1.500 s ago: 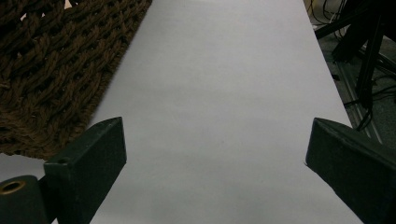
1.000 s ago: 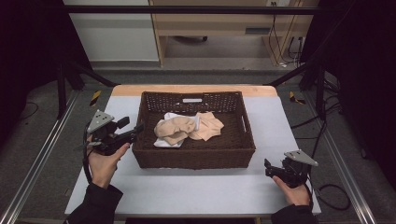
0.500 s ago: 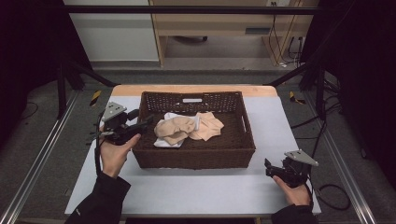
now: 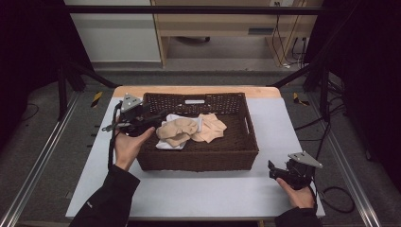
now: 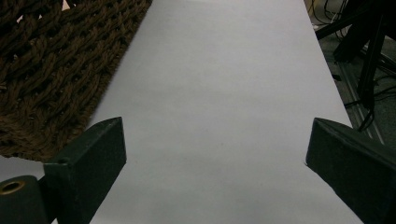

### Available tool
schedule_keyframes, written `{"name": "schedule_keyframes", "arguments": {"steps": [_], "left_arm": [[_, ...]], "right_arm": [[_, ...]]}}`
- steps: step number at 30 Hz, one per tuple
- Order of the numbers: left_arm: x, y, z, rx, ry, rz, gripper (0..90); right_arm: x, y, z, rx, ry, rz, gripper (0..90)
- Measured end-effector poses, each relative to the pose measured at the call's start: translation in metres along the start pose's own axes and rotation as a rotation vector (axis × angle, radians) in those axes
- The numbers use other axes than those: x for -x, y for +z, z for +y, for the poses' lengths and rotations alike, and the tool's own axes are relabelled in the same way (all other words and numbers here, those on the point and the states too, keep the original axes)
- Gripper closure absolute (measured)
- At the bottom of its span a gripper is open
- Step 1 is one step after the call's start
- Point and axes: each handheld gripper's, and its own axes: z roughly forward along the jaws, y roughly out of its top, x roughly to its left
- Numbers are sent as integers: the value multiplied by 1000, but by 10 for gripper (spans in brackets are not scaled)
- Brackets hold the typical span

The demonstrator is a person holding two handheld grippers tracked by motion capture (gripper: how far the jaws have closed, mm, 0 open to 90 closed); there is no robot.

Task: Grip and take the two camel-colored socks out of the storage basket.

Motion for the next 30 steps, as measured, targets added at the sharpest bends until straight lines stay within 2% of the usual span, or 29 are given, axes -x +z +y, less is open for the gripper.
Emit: {"name": "schedule_keyframes", "arguments": {"steps": [9, 15, 19, 25, 30], "left_arm": [[6, 22, 4, -10, 53, 28, 343], [6, 40, 3, -29, 59, 35, 341], [6, 52, -2, -57, 69, 39, 341], [5, 69, -9, -92, 62, 43, 343], [8, 83, -19, -129, 77, 17, 347]], "right_arm": [[1, 0, 0, 3, -2, 0, 53], [1, 1, 1, 1, 2, 2, 53], [1, 1, 1, 1, 1, 0, 53], [1, 1, 1, 1, -4, 1, 53], [1, 2, 1, 0, -6, 1, 53]]}}
